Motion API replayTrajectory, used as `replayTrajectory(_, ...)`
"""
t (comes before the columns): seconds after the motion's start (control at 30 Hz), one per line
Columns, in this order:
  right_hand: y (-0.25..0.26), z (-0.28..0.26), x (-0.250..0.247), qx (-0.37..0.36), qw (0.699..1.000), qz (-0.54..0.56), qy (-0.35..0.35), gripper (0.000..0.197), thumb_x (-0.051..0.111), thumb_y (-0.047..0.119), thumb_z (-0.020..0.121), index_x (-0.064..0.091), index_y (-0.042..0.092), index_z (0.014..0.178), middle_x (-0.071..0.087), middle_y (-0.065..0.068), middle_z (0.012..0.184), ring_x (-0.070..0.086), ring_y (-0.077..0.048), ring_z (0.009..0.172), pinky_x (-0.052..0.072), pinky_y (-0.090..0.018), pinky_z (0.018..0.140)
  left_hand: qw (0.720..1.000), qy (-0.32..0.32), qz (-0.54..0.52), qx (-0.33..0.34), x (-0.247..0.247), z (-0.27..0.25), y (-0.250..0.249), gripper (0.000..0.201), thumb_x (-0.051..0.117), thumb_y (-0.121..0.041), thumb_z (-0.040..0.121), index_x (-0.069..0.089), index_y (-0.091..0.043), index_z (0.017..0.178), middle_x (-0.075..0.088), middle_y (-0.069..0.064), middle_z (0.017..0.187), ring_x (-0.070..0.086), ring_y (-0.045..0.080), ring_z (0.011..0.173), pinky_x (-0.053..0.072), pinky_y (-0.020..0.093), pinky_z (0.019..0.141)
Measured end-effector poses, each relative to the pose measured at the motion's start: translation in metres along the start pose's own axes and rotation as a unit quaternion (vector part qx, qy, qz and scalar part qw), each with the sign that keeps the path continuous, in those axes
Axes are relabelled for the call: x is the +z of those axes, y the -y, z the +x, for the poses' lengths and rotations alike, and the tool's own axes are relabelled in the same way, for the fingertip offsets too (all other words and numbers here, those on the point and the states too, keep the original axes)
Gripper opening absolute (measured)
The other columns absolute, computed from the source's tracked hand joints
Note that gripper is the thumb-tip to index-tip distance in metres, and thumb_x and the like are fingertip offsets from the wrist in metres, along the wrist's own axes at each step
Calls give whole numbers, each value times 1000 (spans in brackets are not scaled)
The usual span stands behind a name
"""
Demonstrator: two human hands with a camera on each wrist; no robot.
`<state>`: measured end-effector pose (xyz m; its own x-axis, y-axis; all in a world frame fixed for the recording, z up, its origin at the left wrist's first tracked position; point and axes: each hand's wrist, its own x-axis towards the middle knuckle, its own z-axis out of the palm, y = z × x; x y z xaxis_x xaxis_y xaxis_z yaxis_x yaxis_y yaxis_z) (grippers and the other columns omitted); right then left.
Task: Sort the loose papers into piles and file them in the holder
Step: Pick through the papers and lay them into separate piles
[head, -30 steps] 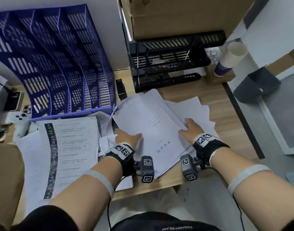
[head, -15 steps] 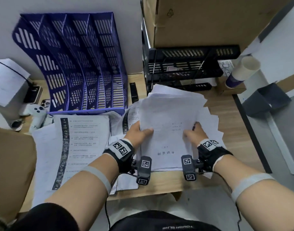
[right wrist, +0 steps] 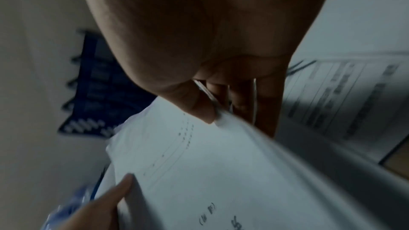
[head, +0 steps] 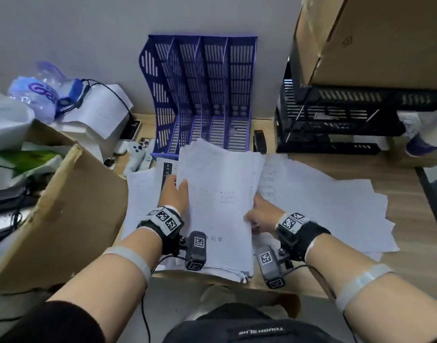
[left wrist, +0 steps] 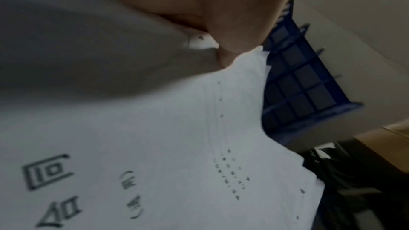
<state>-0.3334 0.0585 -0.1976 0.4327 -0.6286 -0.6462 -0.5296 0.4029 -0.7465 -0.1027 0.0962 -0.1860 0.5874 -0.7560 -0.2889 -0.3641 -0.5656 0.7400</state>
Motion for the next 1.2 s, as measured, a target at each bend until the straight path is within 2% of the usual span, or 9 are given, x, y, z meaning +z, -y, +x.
replayTrajectory(0.13, 15, 14, 61, -40, 998, 34, 35, 58, 53, -4, 84, 37, 19, 136, 66, -10, 118, 66, -24, 81, 53, -22, 49, 998, -54, 26, -36, -45, 22, 40, 40, 49, -21, 99, 47, -8, 137, 55, 16, 137, 53, 34, 125, 40, 38, 103)
replayTrajectory(0.27, 9, 34, 98, -6, 998, 63, 15, 54, 63, 13, 75, 46, 12, 127, 62, -4, 92, 62, -23, 80, 58, -43, 78, 992, -53, 75, -83, -61, 41, 67, 65, 58, -18, 89, 32, -18, 149, 47, 18, 142, 48, 37, 129, 43, 43, 106)
replayTrajectory(0.43, -21, 26, 64, 133, 957, -166, -199, 50, 62, 21, 83, 46, 12, 129, 49, -14, 127, 55, -31, 113, 48, -32, 90, 986, 3, 152, -73, -36, 34, 60, 94, 66, -19, 85, 6, -26, 156, 6, 10, 161, 22, 33, 146, 29, 49, 116)
replayTrajectory(0.5, -35, 18, 48, 195, 933, -175, -248, 55, 63, 25, 81, 45, 7, 130, 51, -16, 130, 56, -34, 115, 48, -33, 92, 987, 17, 156, -25, -20, 29, 55, 86, 68, -20, 84, 19, -25, 154, 8, 9, 160, 26, 30, 145, 30, 46, 115)
replayTrajectory(0.63, -56, 18, 43, 179, 970, -49, -157, 38, 71, 33, 77, 62, 5, 102, 66, -9, 104, 65, -25, 93, 47, -27, 85, 974, 158, 128, 94, 8, 19, 41, 44, 69, -19, 83, 59, -24, 125, 42, 9, 134, 52, 26, 122, 37, 27, 102)
replayTrajectory(0.7, -56, 19, 47, 152, 979, -5, -138, 38, 72, 34, 74, 70, 6, 99, 72, -9, 103, 68, -26, 93, 53, -37, 91, 940, 266, 155, 149, 16, 12, 36, 33, 70, -24, 83, 67, -29, 116, 51, 6, 123, 55, 21, 115, 39, 26, 99)
replayTrajectory(0.8, -42, 16, 50, 105, 981, -68, -148, 20, 65, 20, 85, 70, 4, 94, 71, -11, 95, 64, -22, 85, 49, -27, 76, 881, 357, 242, 195, 26, 6, 37, 28, 68, -40, 84, 70, -42, 113, 51, 2, 115, 50, 19, 112, 43, 33, 100)
replayTrajectory(1.1, -5, -6, -1, 43, 944, -128, -300, 33, 55, 22, 92, 64, 9, 120, 65, -8, 123, 58, -28, 115, 44, -30, 96, 807, 365, 437, 155, 26, 13, 38, 19, 52, -43, 87, 65, -49, 100, 35, 0, 103, 41, 27, 117, 40, 47, 103)
replayTrajectory(1.2, 14, -24, -21, 3, 933, -106, -343, 24, 50, 17, 93, 64, 9, 110, 65, -4, 109, 58, -24, 101, 42, -28, 83, 801, 380, 439, 147, 24, 12, 35, 23, 55, -45, 88, 67, -44, 108, 46, 5, 115, 45, 31, 120, 39, 37, 104)
